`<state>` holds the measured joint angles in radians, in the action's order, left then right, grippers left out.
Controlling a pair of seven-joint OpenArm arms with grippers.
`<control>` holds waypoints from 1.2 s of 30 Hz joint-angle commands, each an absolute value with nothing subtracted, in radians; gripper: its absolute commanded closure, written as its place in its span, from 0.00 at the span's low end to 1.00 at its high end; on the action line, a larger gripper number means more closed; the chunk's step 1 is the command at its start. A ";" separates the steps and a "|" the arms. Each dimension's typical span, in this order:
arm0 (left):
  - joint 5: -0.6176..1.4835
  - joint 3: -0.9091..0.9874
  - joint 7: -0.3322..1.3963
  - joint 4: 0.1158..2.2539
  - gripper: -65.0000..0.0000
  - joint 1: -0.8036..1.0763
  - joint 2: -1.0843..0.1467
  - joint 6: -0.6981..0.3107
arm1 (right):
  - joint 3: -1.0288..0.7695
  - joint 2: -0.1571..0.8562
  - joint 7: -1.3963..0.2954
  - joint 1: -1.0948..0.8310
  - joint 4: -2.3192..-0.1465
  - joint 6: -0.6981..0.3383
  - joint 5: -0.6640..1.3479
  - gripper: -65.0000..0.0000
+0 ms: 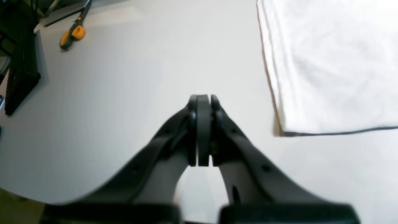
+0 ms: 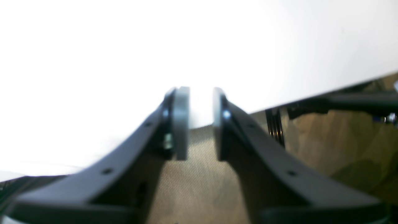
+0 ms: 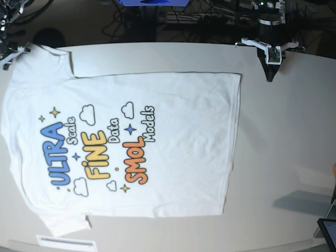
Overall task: Fold the T-shirt properly
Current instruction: 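Move both grippers down to the shirt's side edge near the sleeves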
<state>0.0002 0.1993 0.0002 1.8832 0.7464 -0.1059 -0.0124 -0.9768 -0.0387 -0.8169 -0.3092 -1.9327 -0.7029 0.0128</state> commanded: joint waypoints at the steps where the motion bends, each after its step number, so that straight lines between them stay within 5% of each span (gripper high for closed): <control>1: 0.001 0.202 -0.027 1.899 1.00 0.748 -0.111 -0.005 | -0.995 -0.027 -0.826 -0.308 -1.949 -0.698 0.047 0.69; 8: 0.001 0.203 -0.027 1.902 1.00 0.745 -0.110 -0.005 | -1.061 0.036 -1.033 -0.321 -1.946 -0.698 0.341 0.22; 16: 0.001 0.203 -0.027 1.899 1.00 0.745 -0.110 -0.005 | -1.067 0.094 -1.208 -0.317 -1.845 -0.698 0.619 0.22; 36: 0.001 0.202 -0.027 1.894 1.00 0.746 -0.110 -0.005 | -1.055 0.108 -1.207 -0.274 -1.610 -0.698 0.630 0.22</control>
<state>0.0002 0.1982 0.0002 1.8801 0.7372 -0.1055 -0.0128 -1.0534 0.0998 -1.1877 -0.2729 -1.6085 -0.6994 0.6350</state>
